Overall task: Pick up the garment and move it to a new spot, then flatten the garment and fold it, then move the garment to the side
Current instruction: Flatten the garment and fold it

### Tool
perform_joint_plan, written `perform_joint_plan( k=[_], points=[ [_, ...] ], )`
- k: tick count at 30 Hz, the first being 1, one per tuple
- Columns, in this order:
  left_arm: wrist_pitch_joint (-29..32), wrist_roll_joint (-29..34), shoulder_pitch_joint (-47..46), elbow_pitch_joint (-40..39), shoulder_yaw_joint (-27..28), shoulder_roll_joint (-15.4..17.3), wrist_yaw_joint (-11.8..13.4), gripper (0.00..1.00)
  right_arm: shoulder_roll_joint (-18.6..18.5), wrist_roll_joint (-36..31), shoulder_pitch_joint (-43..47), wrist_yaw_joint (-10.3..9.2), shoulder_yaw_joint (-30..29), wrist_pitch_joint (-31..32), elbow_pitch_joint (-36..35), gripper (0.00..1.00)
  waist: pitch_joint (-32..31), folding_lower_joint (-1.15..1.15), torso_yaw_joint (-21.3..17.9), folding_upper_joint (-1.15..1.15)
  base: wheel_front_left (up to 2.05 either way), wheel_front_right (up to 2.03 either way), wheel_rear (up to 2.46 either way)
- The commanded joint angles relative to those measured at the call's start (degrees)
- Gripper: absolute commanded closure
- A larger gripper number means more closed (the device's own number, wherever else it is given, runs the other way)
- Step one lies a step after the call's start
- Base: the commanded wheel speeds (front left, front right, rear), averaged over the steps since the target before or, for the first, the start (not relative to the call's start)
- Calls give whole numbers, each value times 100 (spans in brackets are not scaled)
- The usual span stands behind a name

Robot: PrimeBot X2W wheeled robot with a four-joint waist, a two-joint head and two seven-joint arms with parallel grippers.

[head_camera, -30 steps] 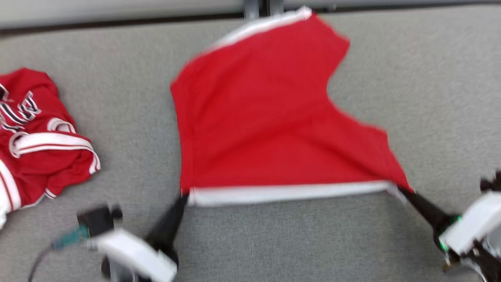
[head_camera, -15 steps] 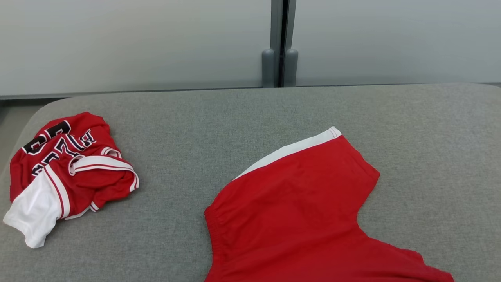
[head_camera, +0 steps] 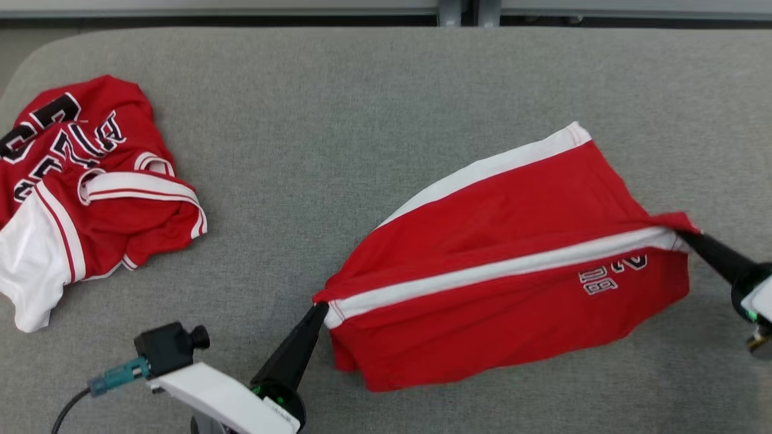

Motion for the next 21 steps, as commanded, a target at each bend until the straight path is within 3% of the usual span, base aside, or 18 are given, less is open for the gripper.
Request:
perform_joint_plan(
  k=[1,8,17,18,19,20,21],
  points=[
    [49,46,-240,78,19,10,28,100,-83,-157,-337,2,-4,77,147,100,468,0,299,0,0,0,0],
    [206,95,-1076,595,-68,-218,15,100,-227,-729,-1626,2,139,399,768,100,773,0,563,0,0,0,0],
    [171,150,-1565,1108,-100,-438,-29,100,-306,-1040,-2117,2,314,568,1037,100,854,0,678,0,0,0,0],
    [169,150,-1590,1135,-101,-445,-39,100,-307,-1056,-2148,2,331,535,1026,92,861,0,684,0,0,0,0],
    [157,146,-1603,1160,-93,-454,-37,100,-312,-1095,-2183,2,324,444,1020,60,868,0,690,0,0,0,0],
    [113,166,-1610,1182,-57,-465,-6,94,-311,-1153,-2212,2,302,365,1039,0,876,0,696,0,0,0,0],
    [82,167,-1618,1208,-45,-482,10,62,-280,-1164,-2234,2,297,300,1067,0,881,0,701,0,0,0,0]
  ],
)
